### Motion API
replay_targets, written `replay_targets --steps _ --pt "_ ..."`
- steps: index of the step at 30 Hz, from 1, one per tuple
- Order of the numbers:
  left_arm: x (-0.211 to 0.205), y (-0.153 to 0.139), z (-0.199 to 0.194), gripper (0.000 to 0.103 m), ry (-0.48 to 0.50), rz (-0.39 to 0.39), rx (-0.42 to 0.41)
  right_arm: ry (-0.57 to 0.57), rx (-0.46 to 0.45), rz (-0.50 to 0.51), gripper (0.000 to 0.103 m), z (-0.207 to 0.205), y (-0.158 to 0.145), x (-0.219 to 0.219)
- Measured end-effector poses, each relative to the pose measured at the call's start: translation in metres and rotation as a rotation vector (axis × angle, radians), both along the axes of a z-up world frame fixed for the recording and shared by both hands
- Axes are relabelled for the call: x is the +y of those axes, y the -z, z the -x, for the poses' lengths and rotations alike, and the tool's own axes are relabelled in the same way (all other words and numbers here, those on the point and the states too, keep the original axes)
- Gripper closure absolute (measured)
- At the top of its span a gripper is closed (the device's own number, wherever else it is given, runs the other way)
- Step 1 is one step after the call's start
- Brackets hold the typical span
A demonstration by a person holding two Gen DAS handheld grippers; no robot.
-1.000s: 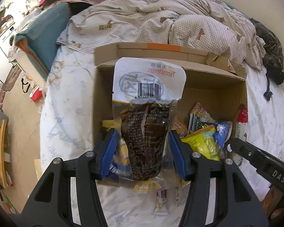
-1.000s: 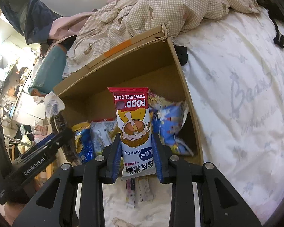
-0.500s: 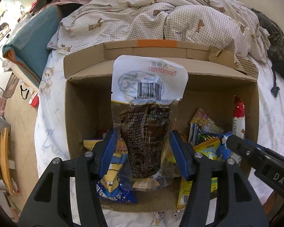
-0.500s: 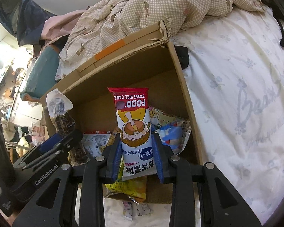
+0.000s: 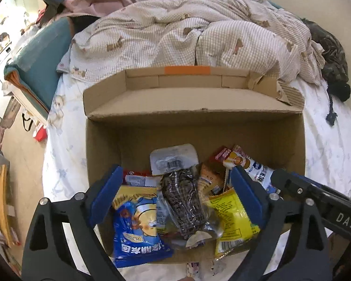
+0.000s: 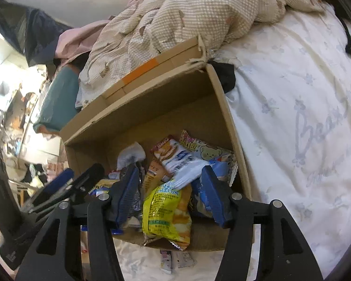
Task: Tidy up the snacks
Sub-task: 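Open both grippers to drop the rice cake and brown packet into the box, then withdraw both grippers from the box toward the last two bars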
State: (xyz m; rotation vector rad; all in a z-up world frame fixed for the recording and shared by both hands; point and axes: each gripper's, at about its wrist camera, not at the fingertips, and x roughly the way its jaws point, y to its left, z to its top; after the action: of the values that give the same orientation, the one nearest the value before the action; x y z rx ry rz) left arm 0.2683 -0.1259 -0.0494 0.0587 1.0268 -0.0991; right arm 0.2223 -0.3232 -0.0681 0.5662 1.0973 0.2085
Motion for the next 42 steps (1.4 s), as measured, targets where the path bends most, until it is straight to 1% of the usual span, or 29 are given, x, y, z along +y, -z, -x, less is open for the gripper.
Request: replay_targets --steps 2,6,12,17,21,26,32,37,42 --pt "0.001 -0.003 0.002 0.011 0.001 -0.001 -0.002 0.008 -0.011 0.007 0.044 0.002 -0.004 -0.001" --pt "0.005 -0.008 0.006 0.011 -0.012 0.001 -0.001 0.019 -0.014 -0.019 0.044 0.007 -0.008 -0.005" --pt "0.01 -0.015 0.018 0.011 -0.019 -0.018 -0.015 0.036 -0.02 -0.035 0.044 0.021 -0.012 -0.011" --pt "0.019 -0.02 0.031 0.011 -0.026 0.011 -0.019 0.035 -0.024 -0.024 0.044 0.033 -0.016 -0.011" --pt "0.024 -0.026 0.045 0.011 -0.018 -0.016 -0.05 0.027 -0.031 -0.008 0.044 0.043 -0.02 -0.008" --pt "0.037 -0.032 0.062 0.011 -0.015 -0.017 -0.075 0.027 -0.028 -0.009 0.044 0.06 -0.019 -0.008" --pt "0.059 -0.029 0.089 0.011 -0.032 0.017 -0.071 0.027 -0.014 -0.011 0.044 0.082 -0.016 -0.005" --pt "0.073 -0.022 0.113 0.011 -0.033 0.018 -0.064 0.019 0.01 -0.008 0.044 0.095 -0.01 0.0" --pt "0.086 -0.008 0.132 0.011 -0.03 0.022 -0.037 -0.002 0.048 0.008 0.044 0.104 0.0 0.009"
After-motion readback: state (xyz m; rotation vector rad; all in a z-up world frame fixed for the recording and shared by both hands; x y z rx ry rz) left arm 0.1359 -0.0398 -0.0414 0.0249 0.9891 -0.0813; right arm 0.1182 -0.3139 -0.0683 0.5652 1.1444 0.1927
